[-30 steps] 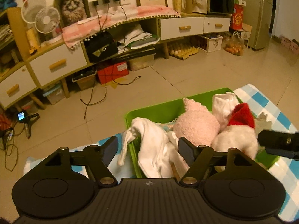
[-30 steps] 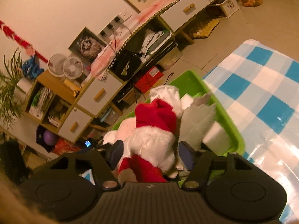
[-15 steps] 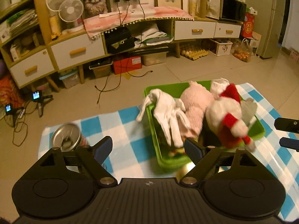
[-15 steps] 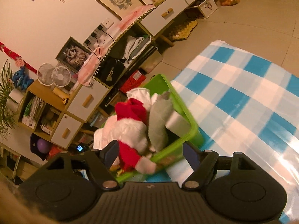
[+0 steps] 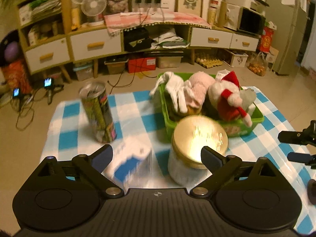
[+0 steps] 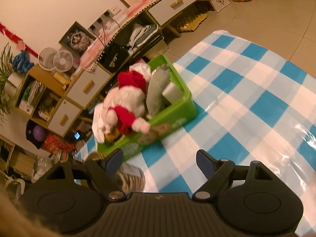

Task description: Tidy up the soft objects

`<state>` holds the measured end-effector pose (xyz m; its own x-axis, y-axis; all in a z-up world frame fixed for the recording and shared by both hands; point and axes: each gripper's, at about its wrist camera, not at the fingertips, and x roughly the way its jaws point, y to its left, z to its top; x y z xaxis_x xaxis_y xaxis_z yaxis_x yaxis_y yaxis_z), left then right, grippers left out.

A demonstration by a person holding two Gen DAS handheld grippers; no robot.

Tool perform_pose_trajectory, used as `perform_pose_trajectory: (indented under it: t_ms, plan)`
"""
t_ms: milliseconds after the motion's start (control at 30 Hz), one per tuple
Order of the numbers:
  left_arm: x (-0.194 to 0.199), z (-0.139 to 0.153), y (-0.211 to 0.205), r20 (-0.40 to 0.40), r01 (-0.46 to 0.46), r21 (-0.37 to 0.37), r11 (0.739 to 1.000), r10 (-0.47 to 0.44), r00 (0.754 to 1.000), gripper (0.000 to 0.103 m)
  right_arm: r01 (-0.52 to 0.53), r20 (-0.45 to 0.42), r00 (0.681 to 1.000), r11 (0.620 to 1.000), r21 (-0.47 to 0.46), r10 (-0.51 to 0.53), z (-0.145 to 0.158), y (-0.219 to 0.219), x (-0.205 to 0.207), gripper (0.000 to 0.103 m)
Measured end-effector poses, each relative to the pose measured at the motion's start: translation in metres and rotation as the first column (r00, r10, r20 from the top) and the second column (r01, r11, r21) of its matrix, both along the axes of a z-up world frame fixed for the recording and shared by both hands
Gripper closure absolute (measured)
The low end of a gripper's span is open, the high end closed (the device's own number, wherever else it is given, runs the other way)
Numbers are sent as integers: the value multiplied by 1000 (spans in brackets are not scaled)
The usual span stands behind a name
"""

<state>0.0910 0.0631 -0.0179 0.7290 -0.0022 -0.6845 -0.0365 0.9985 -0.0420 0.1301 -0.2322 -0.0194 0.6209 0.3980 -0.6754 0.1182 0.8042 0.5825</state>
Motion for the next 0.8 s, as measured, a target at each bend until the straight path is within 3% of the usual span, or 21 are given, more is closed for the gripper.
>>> perform_pose_trajectory:
  t_ms: [133,567,800]
  plan:
    - [-25,-11,-1,-19,-35,-46,998,34,999,7,-35,-15,999,999,-25,34,-2,7,-15,40]
    - [-92,-16,-26,-16,-93,-35,995,93,996,5,-166,44,983,963,-211,179,11,38,-74,32]
    - [-101,-8,-39,-20,-108,62,992,109,994,5,-197,110,961,907,-371,253,24,54,-103,28]
